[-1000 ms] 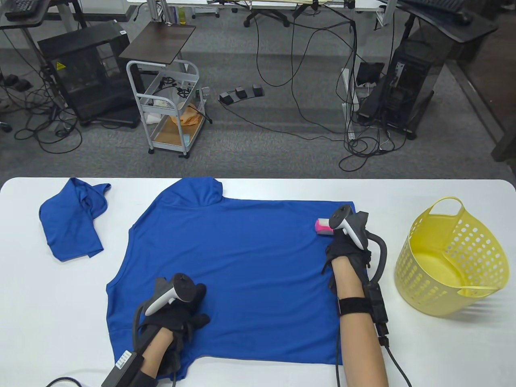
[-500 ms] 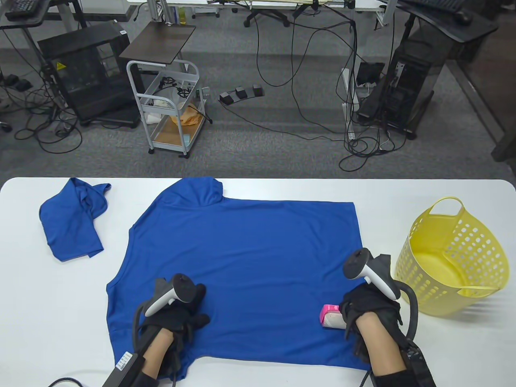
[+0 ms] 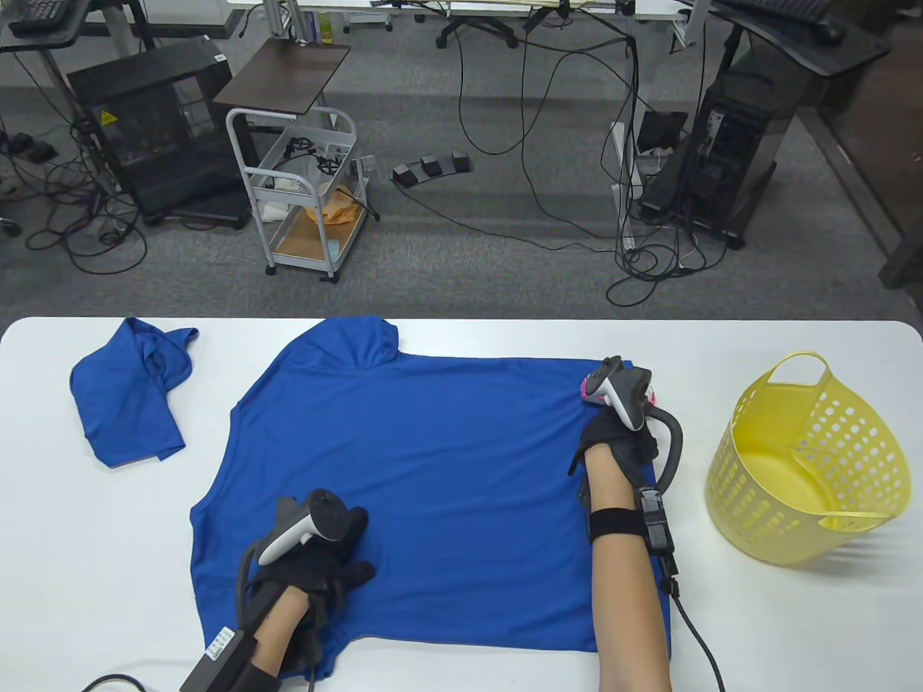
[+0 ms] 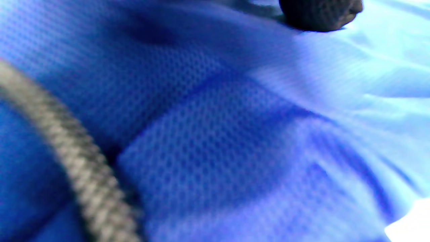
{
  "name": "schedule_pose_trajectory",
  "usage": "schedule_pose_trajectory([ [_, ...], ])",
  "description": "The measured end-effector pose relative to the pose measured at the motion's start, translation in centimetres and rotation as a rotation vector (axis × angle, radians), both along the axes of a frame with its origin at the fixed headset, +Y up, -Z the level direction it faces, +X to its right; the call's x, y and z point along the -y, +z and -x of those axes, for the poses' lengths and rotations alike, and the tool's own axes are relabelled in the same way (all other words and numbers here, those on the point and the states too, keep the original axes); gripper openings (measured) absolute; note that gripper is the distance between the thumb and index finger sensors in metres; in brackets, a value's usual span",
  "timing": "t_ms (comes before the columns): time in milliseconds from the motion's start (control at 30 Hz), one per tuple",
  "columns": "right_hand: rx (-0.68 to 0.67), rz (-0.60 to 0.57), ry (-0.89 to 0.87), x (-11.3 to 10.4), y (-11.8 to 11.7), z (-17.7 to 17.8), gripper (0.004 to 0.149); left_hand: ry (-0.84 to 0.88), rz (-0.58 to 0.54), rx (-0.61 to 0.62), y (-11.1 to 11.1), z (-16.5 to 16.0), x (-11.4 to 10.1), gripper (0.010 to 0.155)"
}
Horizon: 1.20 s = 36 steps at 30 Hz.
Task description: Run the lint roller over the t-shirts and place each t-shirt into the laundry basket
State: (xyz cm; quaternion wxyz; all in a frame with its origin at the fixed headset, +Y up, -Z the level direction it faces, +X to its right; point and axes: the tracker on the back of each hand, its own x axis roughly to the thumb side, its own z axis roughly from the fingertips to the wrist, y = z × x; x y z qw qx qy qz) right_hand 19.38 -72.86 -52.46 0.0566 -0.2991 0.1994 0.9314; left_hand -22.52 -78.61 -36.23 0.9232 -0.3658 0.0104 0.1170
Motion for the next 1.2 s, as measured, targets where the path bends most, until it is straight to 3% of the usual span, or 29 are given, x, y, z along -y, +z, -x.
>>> schedule_pose_trajectory([
  [100, -0.011, -0.006, -0.020, 0.6, 0.2, 0.0, 0.074, -0.011, -0.028, 0.002, 0.2, 0.0, 0.1, 0.077],
  [233, -0.026, -0.253, -0.089, -0.2, 2.9, 0.0, 0.068, 0.001, -0.035, 0.019, 0.2, 0.0, 0.0, 0.077],
  [333, -0.127, -0.392, -0.087, -2.0, 5.7, 0.6, 0.067, 0.070, -0.048, 0.014, -0.1, 0.6, -0.6, 0.079],
  [467, -0.304, -0.651, -0.148, -5.2, 11.0, 2.5, 0.067, 0.320, -0.094, -0.087, -0.5, 2.5, -2.3, 0.081],
  [533, -0.406, -0.805, -0.264, -6.6, 14.1, 4.0, 0.067, 0.465, -0.161, -0.140, -0.2, 3.9, -4.1, 0.080],
  [633, -0.498, -0.912, -0.376, -7.9, 17.6, 6.3, 0.067, 0.601, -0.307, -0.158, 1.0, 4.6, -7.2, 0.077],
  [733, -0.561, -0.977, -0.400, -8.0, 20.1, 8.4, 0.068, 0.703, -0.493, -0.156, 2.9, 3.9, -10.8, 0.071],
  [833, -0.624, -1.018, -0.457, -6.9, 21.5, 10.9, 0.068, 0.789, -0.557, -0.118, 5.0, 0.8, -13.2, 0.065],
  [933, -0.699, -1.021, -0.463, -5.7, 22.6, 13.5, 0.070, 0.816, -0.498, -0.015, 5.9, -3.3, -13.2, 0.065],
  [1033, -0.764, -1.031, -0.442, -5.1, 23.8, 15.4, 0.072, 0.775, -0.503, 0.011, 6.2, -6.2, -12.6, 0.069],
  [1133, -0.845, -1.002, -0.388, -4.7, 24.1, 16.1, 0.073, 0.780, -0.556, -0.009, 6.2, -7.4, -12.2, 0.068],
  [1200, -0.924, -0.939, -0.456, -4.4, 23.9, 16.2, 0.077, 0.786, -0.550, -0.031, 6.1, -7.9, -11.5, 0.069],
])
